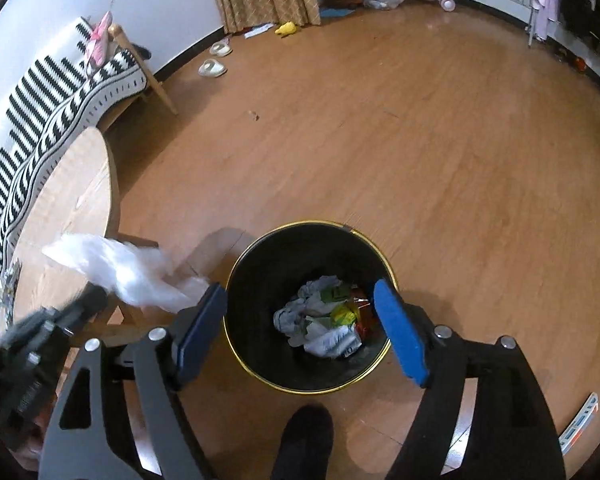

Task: Collect trash
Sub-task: 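Carry wipes pack and plastic bag to the bin and open both tools over it, then move both open tools back over the table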

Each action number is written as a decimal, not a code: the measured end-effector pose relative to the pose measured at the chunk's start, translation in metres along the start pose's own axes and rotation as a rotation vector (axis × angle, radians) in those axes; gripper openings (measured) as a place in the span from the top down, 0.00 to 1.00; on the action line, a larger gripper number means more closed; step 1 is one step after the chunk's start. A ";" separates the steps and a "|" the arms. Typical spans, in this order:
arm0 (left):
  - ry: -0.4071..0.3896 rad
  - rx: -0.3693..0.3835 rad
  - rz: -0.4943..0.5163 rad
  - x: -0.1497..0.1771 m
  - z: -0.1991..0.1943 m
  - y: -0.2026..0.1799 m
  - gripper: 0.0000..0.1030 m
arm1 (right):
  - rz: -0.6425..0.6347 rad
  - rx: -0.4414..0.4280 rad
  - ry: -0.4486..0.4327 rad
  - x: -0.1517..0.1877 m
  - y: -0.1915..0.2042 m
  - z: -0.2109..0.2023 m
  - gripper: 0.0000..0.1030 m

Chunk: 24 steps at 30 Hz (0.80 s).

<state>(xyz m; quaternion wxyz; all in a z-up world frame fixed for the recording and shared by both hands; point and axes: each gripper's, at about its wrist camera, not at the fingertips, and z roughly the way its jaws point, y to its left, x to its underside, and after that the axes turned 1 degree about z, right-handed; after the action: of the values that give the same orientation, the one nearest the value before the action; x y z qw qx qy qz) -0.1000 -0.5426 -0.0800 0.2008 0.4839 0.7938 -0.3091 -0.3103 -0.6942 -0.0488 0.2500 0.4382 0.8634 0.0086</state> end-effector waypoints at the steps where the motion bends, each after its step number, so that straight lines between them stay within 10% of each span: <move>1: 0.014 0.018 -0.001 0.001 0.007 -0.004 1.00 | 0.008 -0.001 -0.006 -0.001 -0.001 -0.003 0.28; 10: 0.133 0.138 -0.004 0.005 0.061 -0.026 0.98 | 0.102 -0.015 -0.093 -0.017 -0.012 -0.028 0.25; 12: 0.160 0.127 -0.026 0.006 0.070 -0.023 0.76 | 0.107 -0.025 -0.106 -0.017 -0.010 -0.033 0.25; 14: 0.145 0.128 -0.051 0.007 0.069 -0.018 0.34 | 0.103 -0.025 -0.110 -0.017 -0.009 -0.033 0.25; 24: 0.004 -0.025 -0.062 0.004 -0.006 0.025 0.11 | -0.010 -0.045 -0.119 -0.022 0.052 -0.024 0.20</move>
<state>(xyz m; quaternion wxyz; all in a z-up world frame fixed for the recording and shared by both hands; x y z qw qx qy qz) -0.0796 -0.5271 -0.0851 0.1953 0.4571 0.8126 -0.3044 -0.2709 -0.6740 -0.0061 0.3106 0.4279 0.8488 0.0008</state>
